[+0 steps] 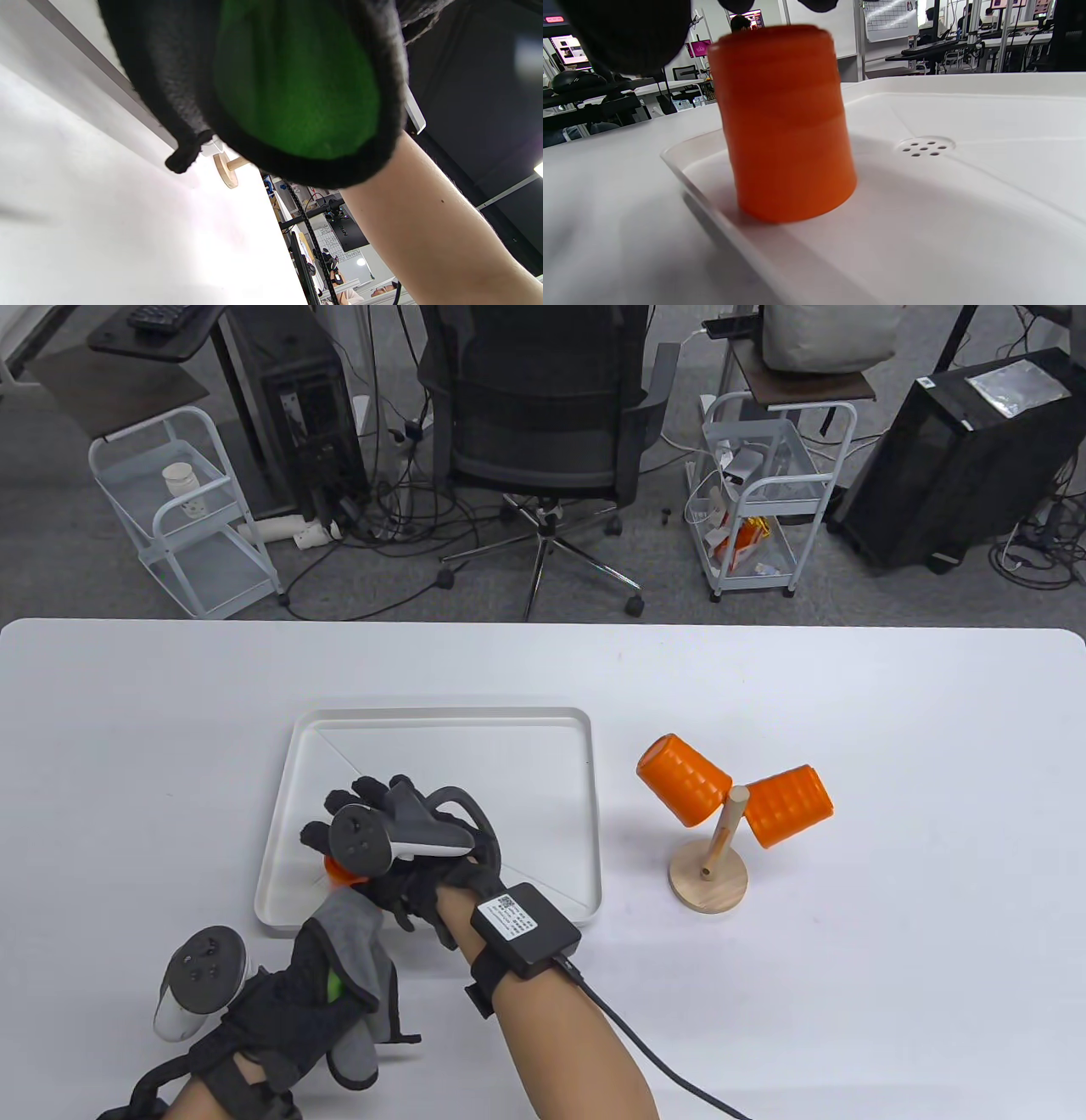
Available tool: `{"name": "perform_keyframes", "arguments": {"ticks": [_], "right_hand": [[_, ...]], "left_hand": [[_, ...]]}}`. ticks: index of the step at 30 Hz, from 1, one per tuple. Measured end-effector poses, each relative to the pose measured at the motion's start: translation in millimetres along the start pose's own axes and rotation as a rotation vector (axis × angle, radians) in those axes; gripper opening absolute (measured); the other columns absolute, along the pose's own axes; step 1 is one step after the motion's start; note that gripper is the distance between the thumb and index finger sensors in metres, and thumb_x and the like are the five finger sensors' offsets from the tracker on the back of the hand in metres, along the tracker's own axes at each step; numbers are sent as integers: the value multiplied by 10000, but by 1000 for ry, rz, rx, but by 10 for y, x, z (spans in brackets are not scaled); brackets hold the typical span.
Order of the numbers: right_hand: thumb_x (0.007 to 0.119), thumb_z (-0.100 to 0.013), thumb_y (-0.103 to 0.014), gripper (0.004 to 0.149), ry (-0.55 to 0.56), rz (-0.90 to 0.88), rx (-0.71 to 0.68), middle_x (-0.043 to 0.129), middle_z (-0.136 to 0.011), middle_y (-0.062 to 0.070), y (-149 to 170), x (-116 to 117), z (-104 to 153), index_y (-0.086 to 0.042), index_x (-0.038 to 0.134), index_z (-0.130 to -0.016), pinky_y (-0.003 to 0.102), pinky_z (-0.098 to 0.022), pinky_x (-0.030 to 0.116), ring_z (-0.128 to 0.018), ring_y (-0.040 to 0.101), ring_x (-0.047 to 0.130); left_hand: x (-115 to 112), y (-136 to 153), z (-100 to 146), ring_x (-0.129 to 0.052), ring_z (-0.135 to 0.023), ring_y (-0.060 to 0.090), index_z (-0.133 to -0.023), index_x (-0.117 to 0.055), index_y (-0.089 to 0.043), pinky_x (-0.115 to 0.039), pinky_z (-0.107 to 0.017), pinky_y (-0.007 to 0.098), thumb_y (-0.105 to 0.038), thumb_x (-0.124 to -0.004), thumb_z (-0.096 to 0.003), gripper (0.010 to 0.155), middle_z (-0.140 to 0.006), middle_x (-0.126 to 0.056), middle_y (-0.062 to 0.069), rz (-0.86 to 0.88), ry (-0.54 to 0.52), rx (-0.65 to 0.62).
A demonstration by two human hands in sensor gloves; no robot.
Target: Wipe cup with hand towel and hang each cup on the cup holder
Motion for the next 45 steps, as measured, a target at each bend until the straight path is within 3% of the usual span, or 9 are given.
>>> {"name": "perform_keyframes", "arguments": {"ticks": [5,8,14,27,36,45], "right_hand": [[748,-396,-574,742,-13,-21,-19,223,-1227,-39,-74,100,-77,-540,327,-1006,619,-832,275,-1130,392,288],[750,-409,-554,725,-38,-20,-19,187,-1223,-39,-95,180,-111,-558,326,-997,632,-825,342,-1105,437,406],[765,-441,-479,688,-34,-9,-21,202,-1218,-39,-111,250,-120,-543,364,-996,599,-822,397,-1057,409,497],[772,-430,-457,659,67,-83,-7,367,-1177,-15,-27,167,-57,-452,431,-994,560,-802,486,-1027,395,592],[761,-421,-485,664,242,-155,52,462,-1138,43,228,-118,250,-402,440,-996,566,-753,583,-968,410,705],[715,-429,-525,699,413,-249,123,539,-1091,127,483,-374,868,-300,404,-1014,581,-661,708,-858,435,851]], "left_hand": [[5,-4,4,-823,-838,263,-990,-36,-483,-701,-673,547,-570,-659,-523,783,-1158,-68,2,1,-2,-1],[9,-5,4,-824,-837,263,-989,-37,-483,-701,-673,546,-570,-659,-523,782,-1157,-70,3,3,-4,-2],[10,-6,4,-825,-836,262,-989,-37,-484,-700,-673,547,-569,-660,-523,783,-1158,-65,-2,4,-4,-1],[16,-14,5,-823,-838,262,-989,-35,-485,-699,-674,547,-570,-659,-524,783,-1159,-64,-1,2,-5,-7],[19,-19,8,-822,-839,262,-988,-35,-485,-698,-675,548,-570,-659,-524,782,-1159,-66,0,0,-6,-12],[22,-30,17,-816,-845,262,-988,-34,-488,-692,-677,549,-570,-659,-524,782,-1162,-69,-12,-13,-10,-19]]}}
Point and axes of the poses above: the tracker on the back of each hand, its own y axis roughly to the little-finger side, its own z axis roughly from the fingertips to the wrist, x = y × z, the point moved 5 cm from there along -z, roughly from the wrist to the fingertips
